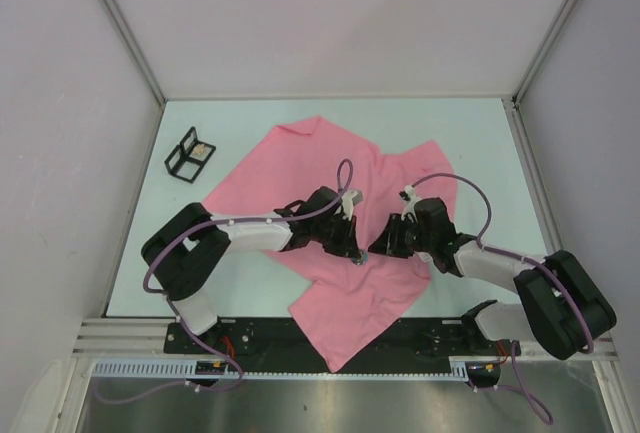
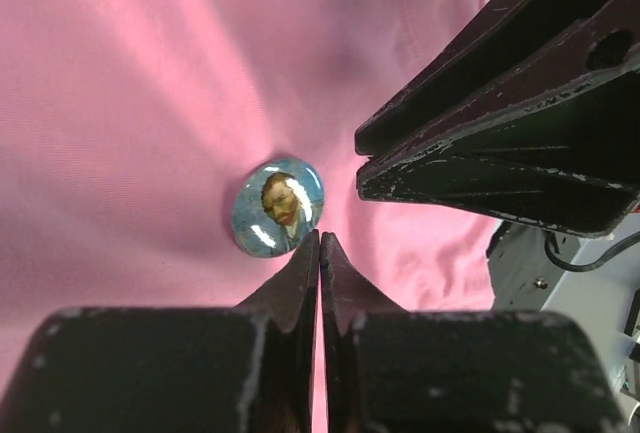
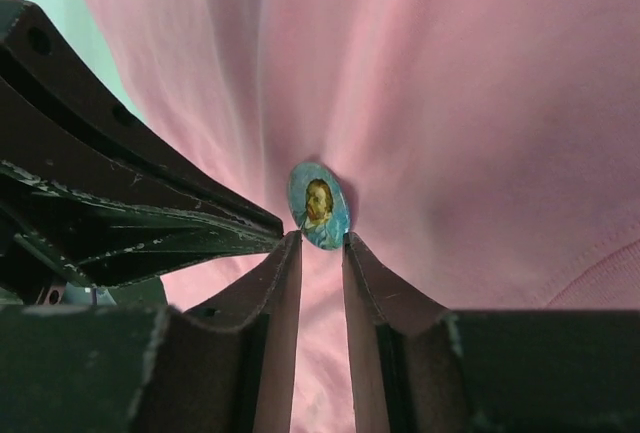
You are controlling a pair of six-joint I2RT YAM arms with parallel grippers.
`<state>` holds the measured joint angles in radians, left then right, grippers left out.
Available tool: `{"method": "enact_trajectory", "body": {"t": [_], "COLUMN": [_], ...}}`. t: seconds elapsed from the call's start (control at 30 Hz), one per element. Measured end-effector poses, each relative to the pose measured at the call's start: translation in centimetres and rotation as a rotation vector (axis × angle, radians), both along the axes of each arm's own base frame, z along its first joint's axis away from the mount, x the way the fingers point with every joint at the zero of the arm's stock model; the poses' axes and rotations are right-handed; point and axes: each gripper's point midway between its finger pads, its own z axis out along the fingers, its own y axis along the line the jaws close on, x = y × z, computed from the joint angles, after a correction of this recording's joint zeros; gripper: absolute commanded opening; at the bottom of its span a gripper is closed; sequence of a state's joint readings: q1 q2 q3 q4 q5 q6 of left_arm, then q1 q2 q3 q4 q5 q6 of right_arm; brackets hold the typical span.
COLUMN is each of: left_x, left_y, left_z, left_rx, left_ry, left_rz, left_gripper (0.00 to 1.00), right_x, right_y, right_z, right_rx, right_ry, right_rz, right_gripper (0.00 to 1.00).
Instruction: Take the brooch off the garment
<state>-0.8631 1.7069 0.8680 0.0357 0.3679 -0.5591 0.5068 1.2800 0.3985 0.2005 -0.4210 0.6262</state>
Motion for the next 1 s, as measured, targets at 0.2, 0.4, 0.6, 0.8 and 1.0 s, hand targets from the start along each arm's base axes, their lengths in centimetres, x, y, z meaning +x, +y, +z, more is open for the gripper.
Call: {"method": "enact_trajectory", "body": {"t": [0.2,0.4,0.6,0.8,1.0], "left_x": [-0.1,0.0,0.0,0.1,0.6], "left_y": [0.3,0.6,0.6,0.7,1.1], "left_z": [-1.5,-1.9,-1.9,-2.0,-1.7], "left_rx": [0.035,0.055,0.056,0.059,0.071], "left_ry": [0.023,0.023,0.022,0.018,-0.014], "left_rz": [0.005,0.016,0.018,0.023,0.041], "left_gripper": [0.02,0.02,0.02,0.03,0.19], "right_x": [0.1,-0.1,-0.5,-0.5,-0.4], "right_y": [0.4,0.9,1.4,1.7,2.1], "right_z": [-0.9,-1.6,-2.1,-2.3,-1.9], "right_rx": [0.007,0.003,0.004,0.016,0.043], "right_ry": [0.020,0.029,0.037,0.037,0.043], "right_rz": [0.008,0.024,0.048,0.062,0.057], "right_gripper": [0.30,0.31,0.32,0.31,0.22]}}
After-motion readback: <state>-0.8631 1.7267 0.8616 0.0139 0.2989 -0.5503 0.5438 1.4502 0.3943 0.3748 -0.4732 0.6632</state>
